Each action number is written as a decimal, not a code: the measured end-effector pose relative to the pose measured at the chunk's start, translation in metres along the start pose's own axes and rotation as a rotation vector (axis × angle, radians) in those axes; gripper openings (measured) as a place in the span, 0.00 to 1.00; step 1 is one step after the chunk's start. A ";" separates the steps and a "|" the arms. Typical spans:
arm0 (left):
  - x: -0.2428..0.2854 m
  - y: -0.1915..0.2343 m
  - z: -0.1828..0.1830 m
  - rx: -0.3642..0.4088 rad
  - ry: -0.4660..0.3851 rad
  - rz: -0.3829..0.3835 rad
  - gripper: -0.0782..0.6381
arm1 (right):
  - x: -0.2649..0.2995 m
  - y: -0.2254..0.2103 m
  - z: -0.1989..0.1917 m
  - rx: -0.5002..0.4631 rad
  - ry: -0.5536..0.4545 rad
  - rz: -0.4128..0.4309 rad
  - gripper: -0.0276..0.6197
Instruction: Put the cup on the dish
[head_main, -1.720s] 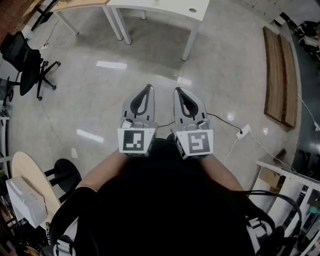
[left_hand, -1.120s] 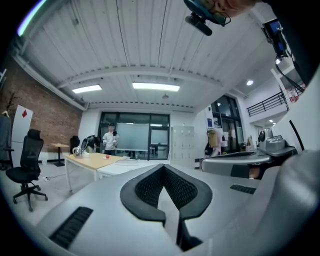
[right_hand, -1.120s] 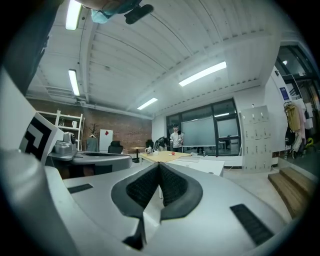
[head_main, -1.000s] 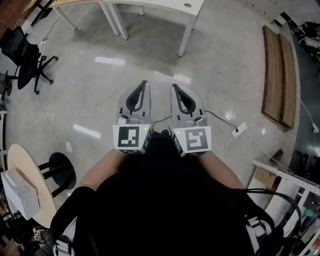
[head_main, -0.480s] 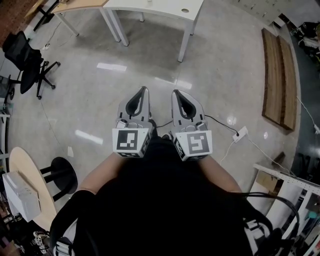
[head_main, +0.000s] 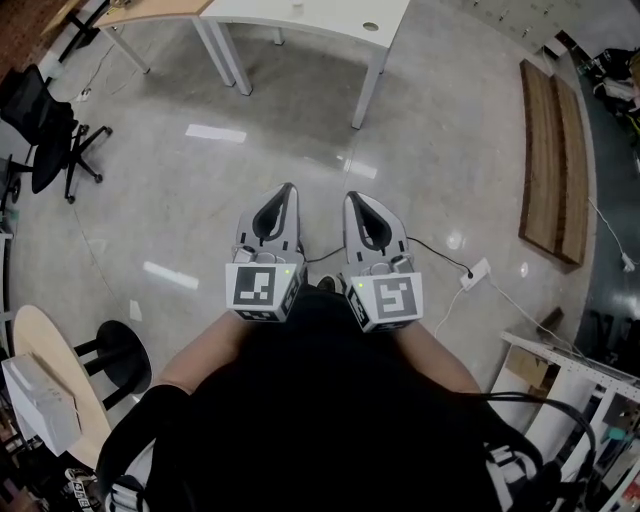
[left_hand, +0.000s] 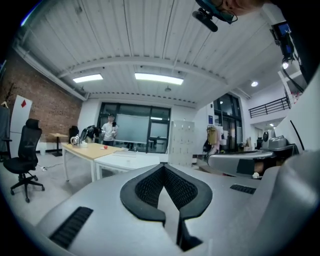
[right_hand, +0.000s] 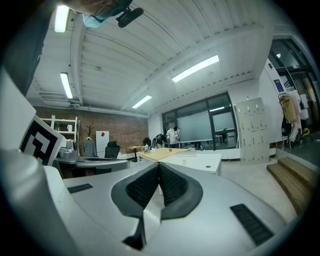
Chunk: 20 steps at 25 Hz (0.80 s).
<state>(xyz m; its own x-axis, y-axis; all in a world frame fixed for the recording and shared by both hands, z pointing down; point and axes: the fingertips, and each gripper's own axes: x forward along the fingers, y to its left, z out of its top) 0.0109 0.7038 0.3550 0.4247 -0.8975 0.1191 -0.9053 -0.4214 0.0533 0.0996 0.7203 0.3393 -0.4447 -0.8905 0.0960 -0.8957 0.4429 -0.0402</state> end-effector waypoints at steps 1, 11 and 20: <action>0.004 0.003 -0.003 -0.006 0.009 -0.005 0.12 | 0.008 0.001 -0.003 0.006 0.009 0.005 0.06; 0.075 0.071 -0.006 -0.056 0.058 0.019 0.12 | 0.104 -0.012 -0.013 0.031 0.051 0.010 0.06; 0.137 0.148 0.002 -0.082 0.064 0.024 0.12 | 0.204 -0.009 -0.009 0.019 0.069 0.025 0.06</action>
<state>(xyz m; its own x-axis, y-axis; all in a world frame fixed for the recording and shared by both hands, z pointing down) -0.0652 0.5181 0.3775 0.4042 -0.8959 0.1844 -0.9135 -0.3853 0.1304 0.0165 0.5354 0.3680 -0.4657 -0.8698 0.1632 -0.8847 0.4621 -0.0619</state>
